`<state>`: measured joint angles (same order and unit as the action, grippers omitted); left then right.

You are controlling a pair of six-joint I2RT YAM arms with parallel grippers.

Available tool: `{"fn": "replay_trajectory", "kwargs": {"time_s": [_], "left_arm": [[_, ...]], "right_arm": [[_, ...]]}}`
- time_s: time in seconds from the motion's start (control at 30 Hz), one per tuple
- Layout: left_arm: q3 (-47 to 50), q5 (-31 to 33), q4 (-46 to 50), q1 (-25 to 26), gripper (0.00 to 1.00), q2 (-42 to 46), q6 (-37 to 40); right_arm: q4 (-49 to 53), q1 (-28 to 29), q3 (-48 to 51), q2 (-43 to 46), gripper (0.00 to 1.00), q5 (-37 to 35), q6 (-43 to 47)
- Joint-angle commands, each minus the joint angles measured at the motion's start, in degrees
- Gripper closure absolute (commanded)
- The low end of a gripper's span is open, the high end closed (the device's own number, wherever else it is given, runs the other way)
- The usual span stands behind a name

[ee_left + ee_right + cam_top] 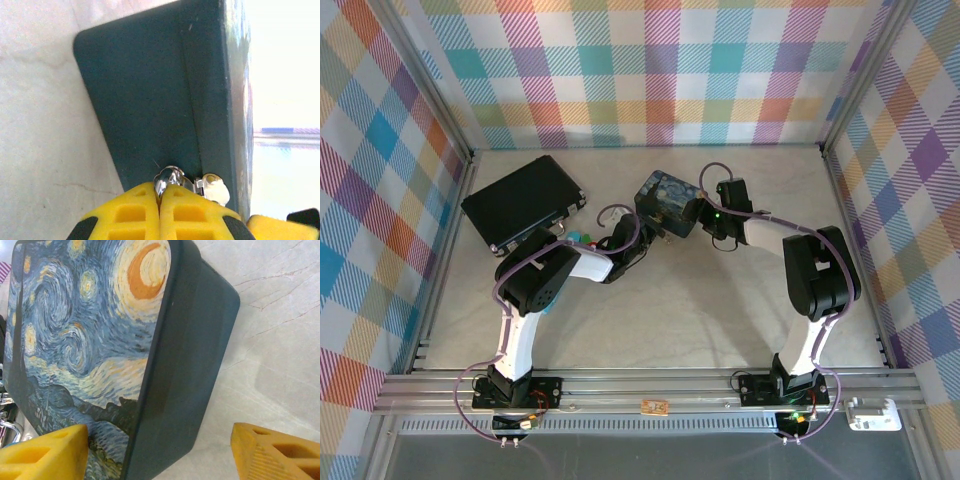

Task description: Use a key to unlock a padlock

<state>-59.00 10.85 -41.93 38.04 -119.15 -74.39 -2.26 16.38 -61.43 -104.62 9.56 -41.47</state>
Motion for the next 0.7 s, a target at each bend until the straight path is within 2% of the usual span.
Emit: {"fn": "replay_trajectory", "kwargs": {"time_s": [0.0,0.27,0.43,0.53,0.67], "left_arm": [[-0.14,10.38,-0.04,0.6,1.0,0.7,-2.7],[-2.58,11.98,2.91,0.89,1.0,0.56,-3.47],[-2.31,11.8,3.01,0.81,1.0,1.56,-1.43],[-1.84,9.75,2.9,0.8,1.0,3.45,2.12],[-1.09,3.2,5.26,0.7,1.0,7.53,7.95]], "right_arm": [[3.1,-0.56,1.75,-0.06,0.28,-2.72,-1.81],[3.22,-0.54,1.41,0.07,0.28,-3.16,-1.86],[3.79,-0.56,0.21,0.72,0.28,-2.63,-0.7],[4.93,-0.56,-1.24,2.0,0.27,-1.47,1.7],[7.77,-0.56,-2.56,5.66,0.21,-0.05,6.92]]}}
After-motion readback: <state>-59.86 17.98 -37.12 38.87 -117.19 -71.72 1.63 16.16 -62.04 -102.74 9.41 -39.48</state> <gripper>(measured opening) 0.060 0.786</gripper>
